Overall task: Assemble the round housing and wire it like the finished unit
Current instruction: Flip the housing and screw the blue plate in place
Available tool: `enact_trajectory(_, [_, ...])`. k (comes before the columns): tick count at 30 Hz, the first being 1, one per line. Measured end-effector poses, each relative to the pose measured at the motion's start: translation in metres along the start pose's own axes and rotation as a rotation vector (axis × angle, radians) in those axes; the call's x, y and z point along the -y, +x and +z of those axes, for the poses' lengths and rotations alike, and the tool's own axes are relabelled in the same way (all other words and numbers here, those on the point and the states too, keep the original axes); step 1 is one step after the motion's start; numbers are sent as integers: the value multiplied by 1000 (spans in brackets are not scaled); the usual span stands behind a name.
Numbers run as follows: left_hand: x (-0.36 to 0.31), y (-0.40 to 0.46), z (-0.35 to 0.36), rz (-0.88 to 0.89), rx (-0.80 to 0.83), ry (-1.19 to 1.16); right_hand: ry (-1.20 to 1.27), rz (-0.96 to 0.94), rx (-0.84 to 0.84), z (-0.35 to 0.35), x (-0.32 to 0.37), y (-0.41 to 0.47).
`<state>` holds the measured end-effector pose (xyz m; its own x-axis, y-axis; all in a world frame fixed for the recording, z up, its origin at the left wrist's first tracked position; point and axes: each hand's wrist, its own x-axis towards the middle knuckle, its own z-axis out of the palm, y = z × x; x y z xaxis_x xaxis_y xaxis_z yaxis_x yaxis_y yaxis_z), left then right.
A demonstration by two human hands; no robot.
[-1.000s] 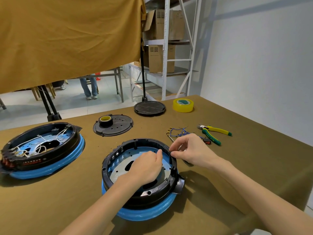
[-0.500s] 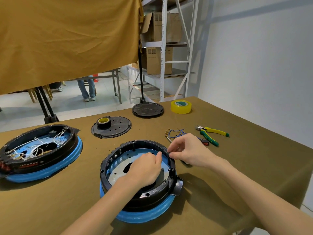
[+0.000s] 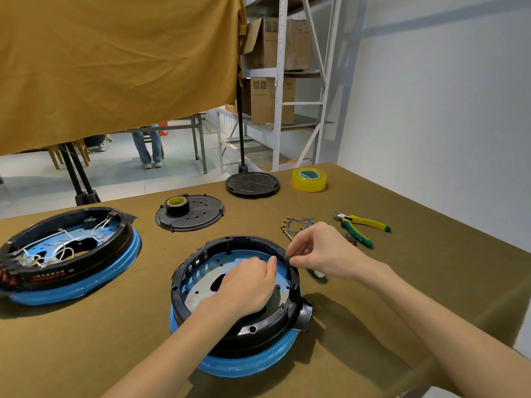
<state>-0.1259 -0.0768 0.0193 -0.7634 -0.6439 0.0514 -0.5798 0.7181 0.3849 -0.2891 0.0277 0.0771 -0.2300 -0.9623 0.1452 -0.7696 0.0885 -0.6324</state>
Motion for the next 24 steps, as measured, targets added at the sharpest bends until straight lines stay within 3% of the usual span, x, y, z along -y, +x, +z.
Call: enact_trajectory(24, [1,1,1,8,-3,23,-47,28,129,-15,7,8])
